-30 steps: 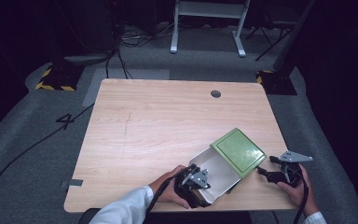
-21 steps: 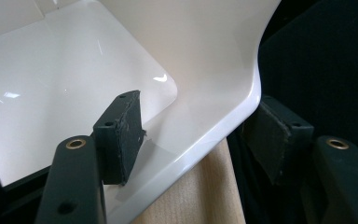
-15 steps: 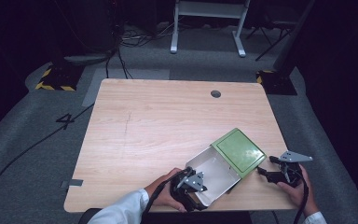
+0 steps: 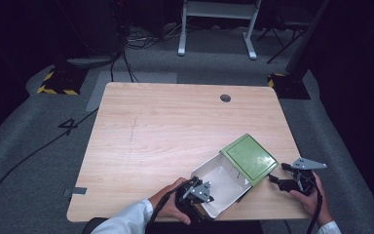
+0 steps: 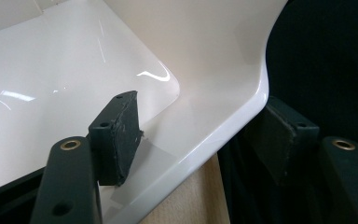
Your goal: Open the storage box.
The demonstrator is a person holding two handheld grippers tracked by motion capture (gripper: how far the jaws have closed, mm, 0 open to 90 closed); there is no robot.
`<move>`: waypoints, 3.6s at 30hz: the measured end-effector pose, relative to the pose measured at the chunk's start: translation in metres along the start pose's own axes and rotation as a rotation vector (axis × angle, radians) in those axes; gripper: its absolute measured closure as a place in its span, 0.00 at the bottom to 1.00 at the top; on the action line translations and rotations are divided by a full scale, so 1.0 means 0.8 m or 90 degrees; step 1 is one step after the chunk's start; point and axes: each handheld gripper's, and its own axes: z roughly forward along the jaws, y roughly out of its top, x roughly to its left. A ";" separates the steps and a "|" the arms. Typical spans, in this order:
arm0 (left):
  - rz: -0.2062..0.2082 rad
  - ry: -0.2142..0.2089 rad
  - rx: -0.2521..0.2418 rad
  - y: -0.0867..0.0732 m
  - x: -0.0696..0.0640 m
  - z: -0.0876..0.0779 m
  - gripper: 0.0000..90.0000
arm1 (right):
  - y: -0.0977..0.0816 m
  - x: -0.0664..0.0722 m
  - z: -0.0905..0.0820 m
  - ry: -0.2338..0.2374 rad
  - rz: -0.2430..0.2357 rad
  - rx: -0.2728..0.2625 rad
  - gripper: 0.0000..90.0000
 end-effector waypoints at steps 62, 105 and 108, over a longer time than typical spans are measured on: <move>-0.025 0.282 -0.138 -0.015 -0.009 -0.152 0.22 | 0.000 0.000 0.000 0.004 -0.006 -0.001 0.23; -0.268 0.445 0.006 -0.175 0.045 -0.188 0.23 | 0.000 0.001 0.000 0.004 -0.009 -0.001 0.23; -0.280 0.444 0.025 -0.185 0.047 -0.184 0.23 | 0.000 0.001 0.000 0.006 -0.010 -0.001 0.23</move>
